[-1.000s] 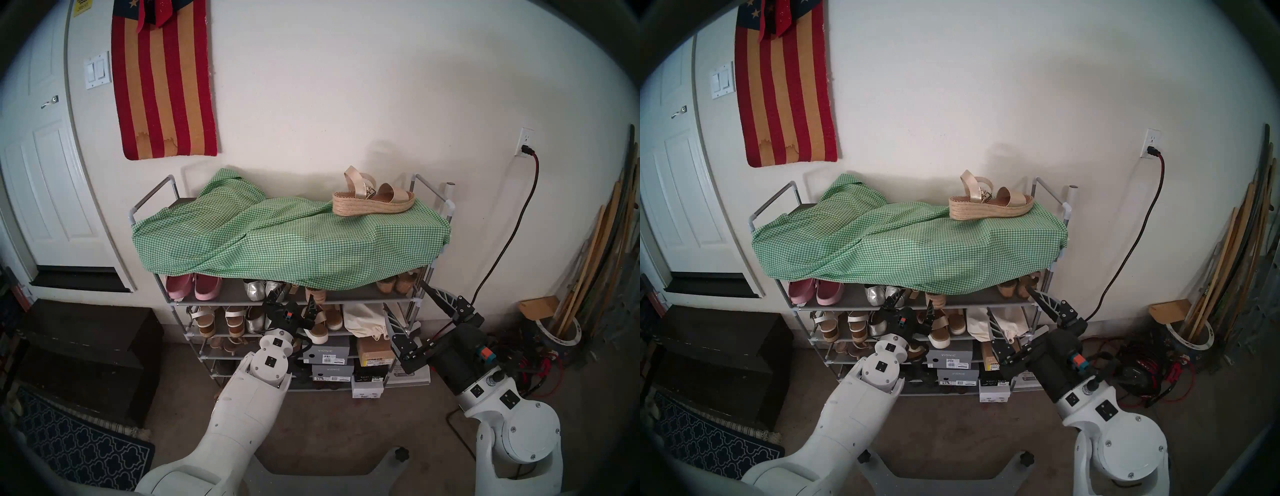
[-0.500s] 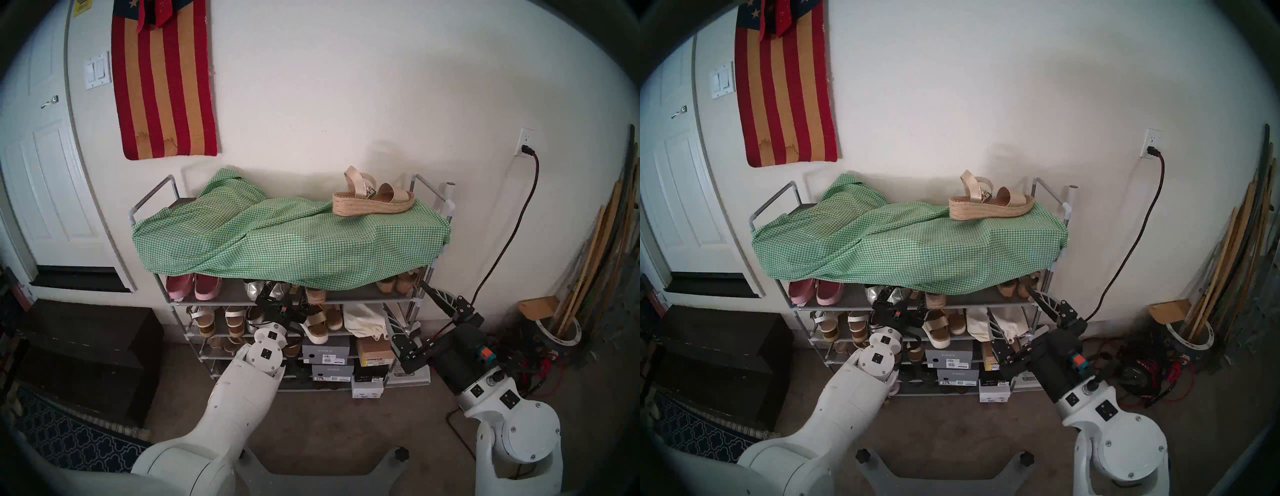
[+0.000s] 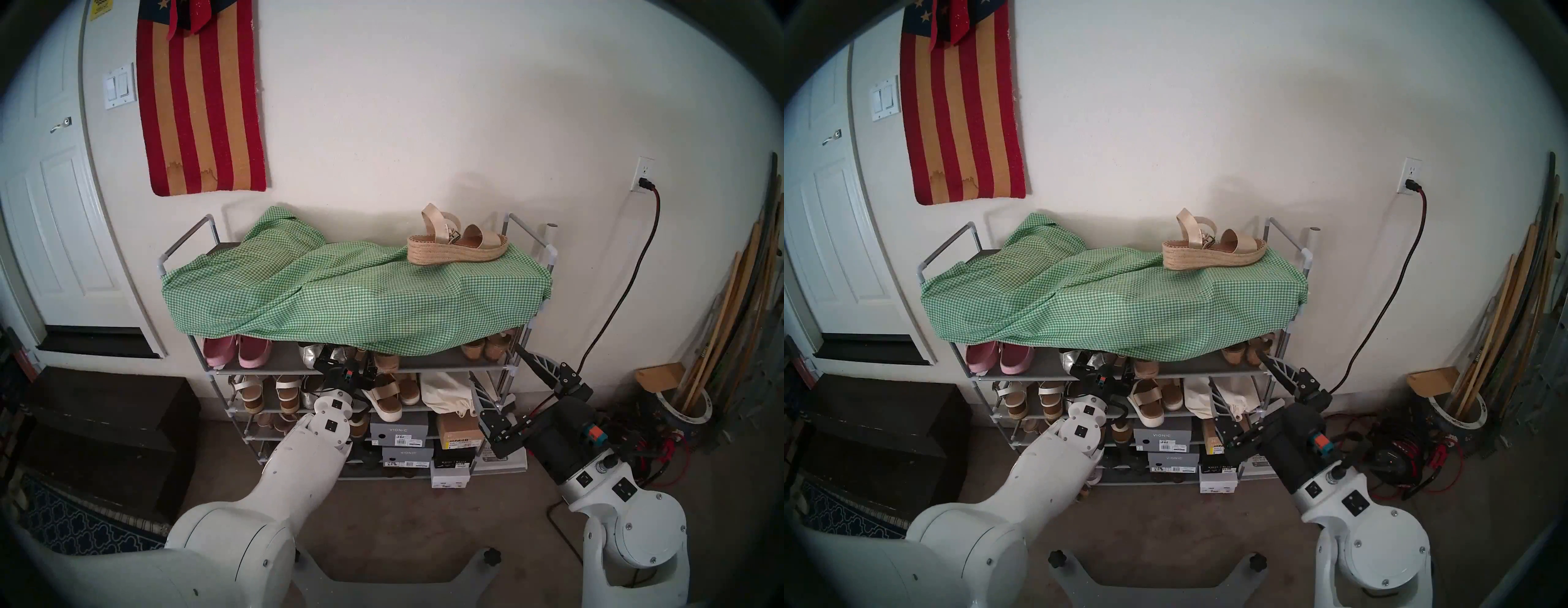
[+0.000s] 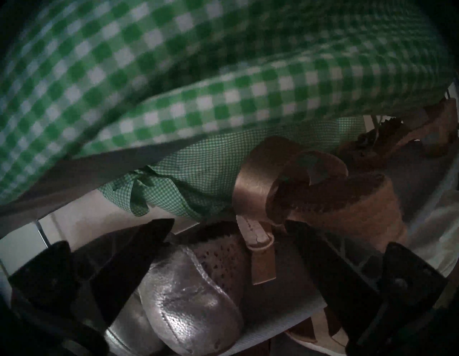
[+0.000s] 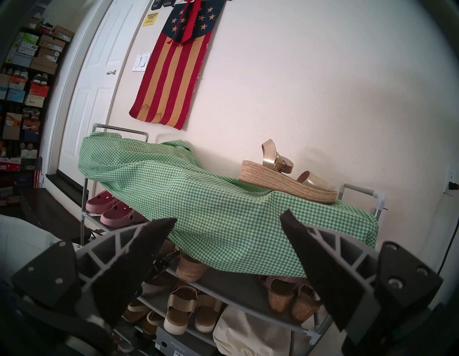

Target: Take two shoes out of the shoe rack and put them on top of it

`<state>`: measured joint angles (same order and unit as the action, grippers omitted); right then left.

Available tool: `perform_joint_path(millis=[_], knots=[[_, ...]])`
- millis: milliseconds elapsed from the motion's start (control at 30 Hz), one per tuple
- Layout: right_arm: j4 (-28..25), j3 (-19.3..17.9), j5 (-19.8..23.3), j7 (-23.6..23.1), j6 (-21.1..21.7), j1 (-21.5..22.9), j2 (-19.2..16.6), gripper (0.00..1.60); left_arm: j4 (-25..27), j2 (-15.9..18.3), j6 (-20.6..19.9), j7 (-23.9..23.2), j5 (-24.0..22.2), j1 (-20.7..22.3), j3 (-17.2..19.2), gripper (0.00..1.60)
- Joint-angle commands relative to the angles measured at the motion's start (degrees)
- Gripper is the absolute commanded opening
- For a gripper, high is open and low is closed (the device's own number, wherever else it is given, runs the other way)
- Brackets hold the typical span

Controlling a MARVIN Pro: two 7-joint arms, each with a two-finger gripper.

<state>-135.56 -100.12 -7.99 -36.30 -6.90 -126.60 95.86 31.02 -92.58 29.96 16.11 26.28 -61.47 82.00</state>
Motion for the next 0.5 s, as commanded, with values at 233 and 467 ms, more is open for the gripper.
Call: perform_joint_path(millis=[233,467], knots=[[0.0,0.2,-0.1,-0.1,0.0,0.1,-0.1,1.60,-10.0,-1.5,4.4,6.3,1.6,8.0,-0.1,1.60],[0.0,0.2,-0.1,-0.1,0.0,0.1,-0.1,1.60,-13.1,-2.4,6.3,9.6,2.8,10.0,-0.4,1.60]])
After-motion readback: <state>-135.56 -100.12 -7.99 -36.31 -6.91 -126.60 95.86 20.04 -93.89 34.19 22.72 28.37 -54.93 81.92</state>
